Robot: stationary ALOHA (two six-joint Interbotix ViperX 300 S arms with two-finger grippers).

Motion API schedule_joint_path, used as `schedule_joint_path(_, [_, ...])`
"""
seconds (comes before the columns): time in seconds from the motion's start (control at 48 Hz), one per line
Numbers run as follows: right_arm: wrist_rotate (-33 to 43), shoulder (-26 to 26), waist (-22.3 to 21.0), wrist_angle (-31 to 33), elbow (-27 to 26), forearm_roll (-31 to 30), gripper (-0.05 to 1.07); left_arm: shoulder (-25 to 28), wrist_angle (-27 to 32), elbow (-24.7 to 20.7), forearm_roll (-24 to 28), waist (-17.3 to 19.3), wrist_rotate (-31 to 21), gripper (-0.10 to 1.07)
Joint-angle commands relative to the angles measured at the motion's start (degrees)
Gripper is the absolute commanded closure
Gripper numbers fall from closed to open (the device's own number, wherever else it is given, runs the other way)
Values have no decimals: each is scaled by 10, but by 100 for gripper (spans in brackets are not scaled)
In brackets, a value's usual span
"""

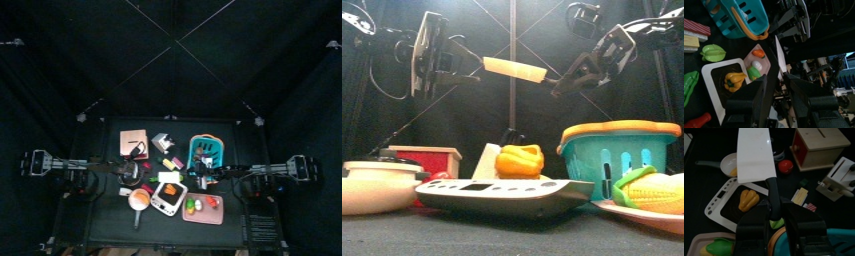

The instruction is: Grab cleaver with other hand

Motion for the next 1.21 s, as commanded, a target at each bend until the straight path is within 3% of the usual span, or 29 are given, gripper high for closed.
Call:
schedule_joint_path(0.0, [-1, -9, -5, -4, -8, 2, 55, 9, -31, -9, -47, -3, 33, 23])
schedule_joint_path(0.167, [-1, -6, -9, -4, -9, 3, 55, 33, -90, -7, -118, -13, 96, 23])
schedule_joint_path(0.438, [-1, -3, -10, -4, -11, 4, 55, 61, -106, -17, -178, -25, 137, 23])
schedule_joint_path(0.625, [-1, -1, -13, -4, -11, 4, 55, 69, -106, -18, -197, -28, 137, 26])
schedule_joint_path(0.958, [-1, 4, -19, -4, -10, 3, 55, 71, -133, -15, -202, -29, 137, 59])
schedule_joint_path(1.188, [-2, 13, -16, -21, -10, 1, 52, 70, -134, -9, -200, -29, 139, 59])
